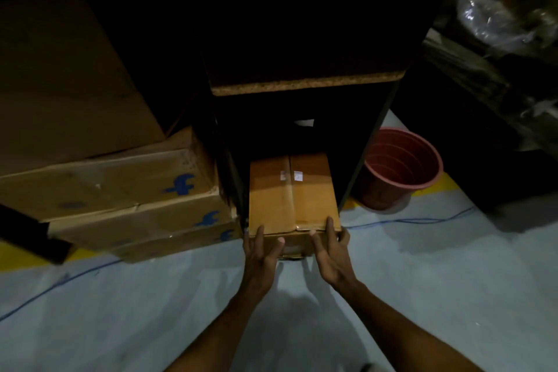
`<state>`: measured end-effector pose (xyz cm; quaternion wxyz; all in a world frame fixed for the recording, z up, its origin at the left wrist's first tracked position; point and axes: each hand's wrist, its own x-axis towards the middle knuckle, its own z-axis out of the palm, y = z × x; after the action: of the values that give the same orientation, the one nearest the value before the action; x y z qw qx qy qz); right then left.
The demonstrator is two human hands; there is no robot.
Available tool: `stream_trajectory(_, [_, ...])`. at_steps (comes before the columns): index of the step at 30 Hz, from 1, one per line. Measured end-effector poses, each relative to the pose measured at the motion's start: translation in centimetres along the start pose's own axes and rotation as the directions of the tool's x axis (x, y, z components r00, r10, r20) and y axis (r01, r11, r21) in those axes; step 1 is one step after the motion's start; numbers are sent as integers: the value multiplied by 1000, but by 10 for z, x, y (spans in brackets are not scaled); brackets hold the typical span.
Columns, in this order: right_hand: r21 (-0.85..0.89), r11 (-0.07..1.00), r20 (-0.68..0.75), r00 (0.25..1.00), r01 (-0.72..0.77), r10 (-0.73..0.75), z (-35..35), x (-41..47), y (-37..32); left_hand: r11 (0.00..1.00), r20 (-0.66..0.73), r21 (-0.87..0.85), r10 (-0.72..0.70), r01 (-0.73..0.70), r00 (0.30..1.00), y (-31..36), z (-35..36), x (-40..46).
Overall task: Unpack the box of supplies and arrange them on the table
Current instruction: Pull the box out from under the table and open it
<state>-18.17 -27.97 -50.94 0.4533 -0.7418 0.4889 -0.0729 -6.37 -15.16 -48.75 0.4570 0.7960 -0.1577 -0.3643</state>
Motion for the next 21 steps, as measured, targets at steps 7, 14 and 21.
stream_trajectory(7, [10,991,41,990,-136,136,22,-101,38,979,-33,-158,-137,131,990,-42,6,-93])
stream_trajectory(14, [-71,990,-55,992,-119,115,31,-154,79,977,-151,86,-183,197,971,-79,15,-145])
stream_trajectory(21, [-70,994,-34,996,-85,83,15,-111,76,992,-103,35,-119,123,988,-83,4,-94])
